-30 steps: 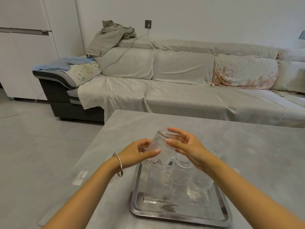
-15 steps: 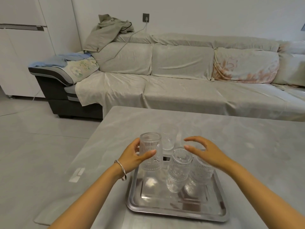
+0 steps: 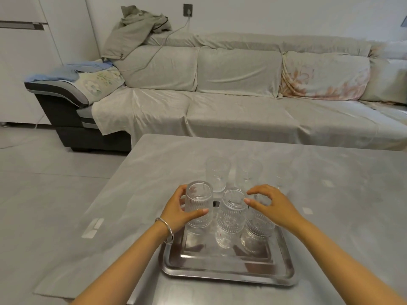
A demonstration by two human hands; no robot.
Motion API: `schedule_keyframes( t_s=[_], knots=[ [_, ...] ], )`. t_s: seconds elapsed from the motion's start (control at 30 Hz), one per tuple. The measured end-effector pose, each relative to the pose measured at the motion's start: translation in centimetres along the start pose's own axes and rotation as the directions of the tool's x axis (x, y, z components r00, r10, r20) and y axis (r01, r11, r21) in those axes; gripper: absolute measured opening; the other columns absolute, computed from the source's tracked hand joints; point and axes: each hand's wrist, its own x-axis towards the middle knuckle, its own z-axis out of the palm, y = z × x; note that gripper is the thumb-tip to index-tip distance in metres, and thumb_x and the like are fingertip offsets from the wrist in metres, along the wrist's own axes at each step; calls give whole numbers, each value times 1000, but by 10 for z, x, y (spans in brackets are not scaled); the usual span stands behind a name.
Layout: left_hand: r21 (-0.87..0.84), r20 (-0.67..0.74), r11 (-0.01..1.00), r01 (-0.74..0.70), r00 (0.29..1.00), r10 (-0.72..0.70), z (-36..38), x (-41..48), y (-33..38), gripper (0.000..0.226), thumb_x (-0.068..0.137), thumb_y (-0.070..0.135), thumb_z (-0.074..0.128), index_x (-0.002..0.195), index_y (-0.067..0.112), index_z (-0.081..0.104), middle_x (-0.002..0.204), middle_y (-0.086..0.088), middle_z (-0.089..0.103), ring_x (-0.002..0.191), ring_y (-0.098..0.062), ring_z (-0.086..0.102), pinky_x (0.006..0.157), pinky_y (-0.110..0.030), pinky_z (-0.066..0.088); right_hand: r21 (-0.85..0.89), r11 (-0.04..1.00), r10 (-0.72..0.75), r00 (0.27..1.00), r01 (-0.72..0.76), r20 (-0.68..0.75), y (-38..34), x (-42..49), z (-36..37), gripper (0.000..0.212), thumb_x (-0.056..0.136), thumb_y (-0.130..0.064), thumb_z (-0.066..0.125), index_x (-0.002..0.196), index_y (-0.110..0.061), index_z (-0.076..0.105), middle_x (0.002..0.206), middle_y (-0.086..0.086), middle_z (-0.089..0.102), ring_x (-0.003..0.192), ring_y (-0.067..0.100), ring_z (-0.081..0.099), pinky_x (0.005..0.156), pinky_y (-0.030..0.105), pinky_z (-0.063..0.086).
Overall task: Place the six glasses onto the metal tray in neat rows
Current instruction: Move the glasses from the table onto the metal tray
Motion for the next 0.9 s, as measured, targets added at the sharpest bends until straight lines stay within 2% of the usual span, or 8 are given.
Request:
schedule_keyframes(
  t_s=[0.13,0.27,0.37,0.5,0.63,0.8,0.9],
  knots=[
    [3,18,1000,-4,1000,4,5,1,-2,73,47,46,84,110,37,48,117,13,58,111,-8,56,84,-18,49,-6,1000,3,1000,-3,-7,2,0,1,53,65,-71,51,102,-36,65,111,-17,57,111,6,50,92,24,35],
    [32,23,999,-8,1000,7,10,1,-7,75,47,46,85,111,36,48,118,10,59,111,-9,56,93,-28,48,-2,1000,9,1000,-9,-7,2,1,3,50,68,-68,54,102,-33,67,110,-17,58,109,5,50,90,22,35],
    [37,18,999,-7,1000,6,11,0,-9,78,44,51,84,112,37,47,118,10,59,112,-9,56,95,-30,47,-6,1000,6,1000,-6,-14,2,2,6,40,74,-61,60,102,-33,67,110,-16,59,108,4,50,88,22,34],
    [49,25,999,-3,1000,2,10,-1,-10,75,44,53,84,109,43,47,117,14,59,110,-4,56,92,-25,47,-15,1000,10,1000,-10,-16,1,2,7,38,75,-59,61,102,-32,67,110,-16,59,106,3,49,87,22,35],
    [56,33,998,3,999,-5,9,-2,-10,73,44,53,83,107,46,45,117,18,57,108,2,54,86,-15,46,-18,1000,10,1000,-10,-9,-1,1,6,44,71,-65,56,101,-34,66,108,-19,57,105,2,48,86,22,34],
    [88,59,996,14,998,-19,8,-1,-7,70,53,40,85,109,43,43,118,17,54,108,-2,53,83,-13,44,1,1000,14,1000,-14,4,-1,1,4,49,65,-72,51,99,-39,63,107,-20,56,105,1,48,88,22,34],
    [93,76,996,12,997,-19,6,1,3,71,52,50,78,113,41,43,118,17,54,107,1,53,83,-13,45,52,999,10,1000,-12,26,0,2,0,50,65,-71,53,101,-38,64,108,-21,56,104,-1,51,94,24,37]
  ],
)
